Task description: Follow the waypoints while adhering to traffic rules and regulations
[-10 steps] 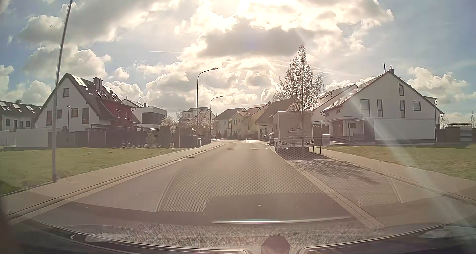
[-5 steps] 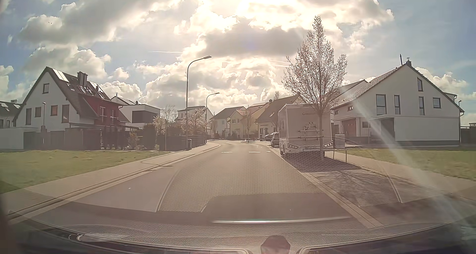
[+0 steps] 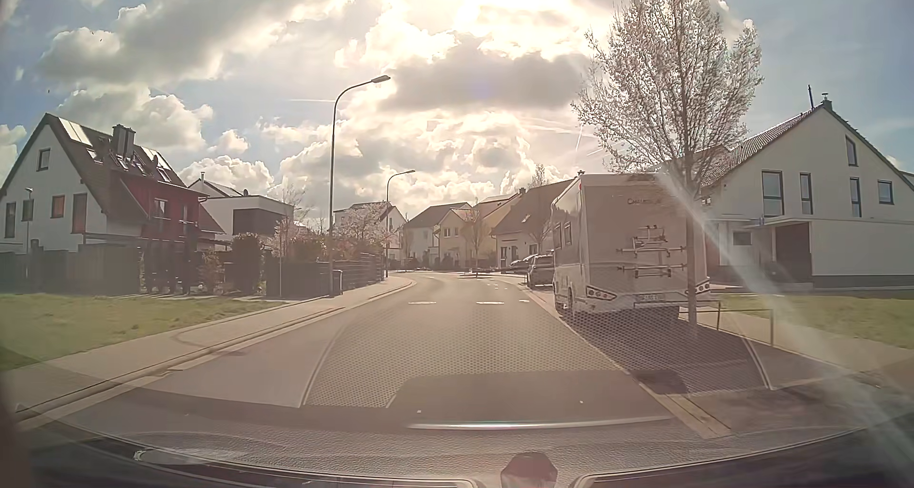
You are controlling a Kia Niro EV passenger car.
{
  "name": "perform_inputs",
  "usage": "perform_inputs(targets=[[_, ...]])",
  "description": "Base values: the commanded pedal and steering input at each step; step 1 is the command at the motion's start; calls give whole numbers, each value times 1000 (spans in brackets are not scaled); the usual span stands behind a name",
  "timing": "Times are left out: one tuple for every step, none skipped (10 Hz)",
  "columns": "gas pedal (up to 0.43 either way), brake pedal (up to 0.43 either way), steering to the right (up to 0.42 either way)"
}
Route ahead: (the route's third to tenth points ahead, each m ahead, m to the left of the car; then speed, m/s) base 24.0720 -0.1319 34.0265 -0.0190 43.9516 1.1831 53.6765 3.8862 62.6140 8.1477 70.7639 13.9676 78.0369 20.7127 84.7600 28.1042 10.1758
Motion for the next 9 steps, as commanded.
perform_inputs(targets=[[130,0,0],[130,0,0],[130,0,0],[130,0,1],[130,0,4],[130,0,5],[130,0,5],[130,0,5],[130,0,5]])
